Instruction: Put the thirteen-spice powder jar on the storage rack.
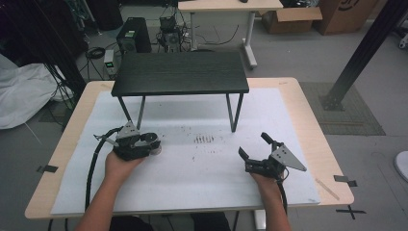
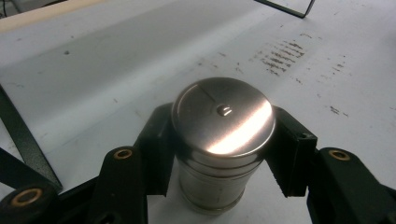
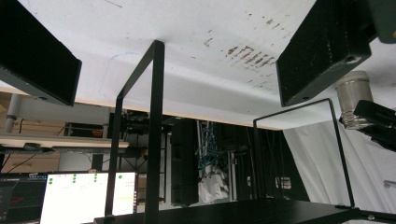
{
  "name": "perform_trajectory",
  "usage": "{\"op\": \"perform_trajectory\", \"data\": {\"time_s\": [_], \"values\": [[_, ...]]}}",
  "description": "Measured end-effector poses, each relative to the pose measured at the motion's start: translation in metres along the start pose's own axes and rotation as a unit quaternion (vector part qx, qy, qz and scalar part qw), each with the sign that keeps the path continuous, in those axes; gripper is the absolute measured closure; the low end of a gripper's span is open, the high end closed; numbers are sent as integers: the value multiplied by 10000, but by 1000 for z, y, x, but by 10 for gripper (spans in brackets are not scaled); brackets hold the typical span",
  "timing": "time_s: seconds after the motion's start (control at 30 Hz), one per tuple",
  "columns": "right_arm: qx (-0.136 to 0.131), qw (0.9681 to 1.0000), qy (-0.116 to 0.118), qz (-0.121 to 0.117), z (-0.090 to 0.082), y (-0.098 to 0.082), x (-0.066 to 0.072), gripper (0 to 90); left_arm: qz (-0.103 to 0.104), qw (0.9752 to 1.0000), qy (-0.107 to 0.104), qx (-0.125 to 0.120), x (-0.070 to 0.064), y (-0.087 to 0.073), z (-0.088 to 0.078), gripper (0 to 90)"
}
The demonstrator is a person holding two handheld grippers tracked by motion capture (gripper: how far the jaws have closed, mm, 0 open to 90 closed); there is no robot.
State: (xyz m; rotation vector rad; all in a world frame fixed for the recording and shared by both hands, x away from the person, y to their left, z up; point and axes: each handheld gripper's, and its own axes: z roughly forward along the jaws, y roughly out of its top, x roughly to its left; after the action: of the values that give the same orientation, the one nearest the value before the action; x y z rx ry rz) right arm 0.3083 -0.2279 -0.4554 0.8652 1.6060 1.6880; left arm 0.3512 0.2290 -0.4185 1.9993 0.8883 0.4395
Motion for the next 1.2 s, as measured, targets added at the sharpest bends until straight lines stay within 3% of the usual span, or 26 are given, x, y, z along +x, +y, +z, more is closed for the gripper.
{"op": "perform_trajectory", "data": {"time_s": [0.27, 0.8, 1.2], "values": [[37, 10000, -1, -29, 1, 0, 0, 0, -70, 9999, -118, -54, -1, 11, -15, 492], [56, 10000, -3, -50, 1, 0, 1, 0, 114, 9983, -564, -73, -10, 57, -56, 493], [57, 10000, -3, -48, 1, 0, 1, 0, 159, 9972, -711, -176, -15, 86, -79, 493]]}}
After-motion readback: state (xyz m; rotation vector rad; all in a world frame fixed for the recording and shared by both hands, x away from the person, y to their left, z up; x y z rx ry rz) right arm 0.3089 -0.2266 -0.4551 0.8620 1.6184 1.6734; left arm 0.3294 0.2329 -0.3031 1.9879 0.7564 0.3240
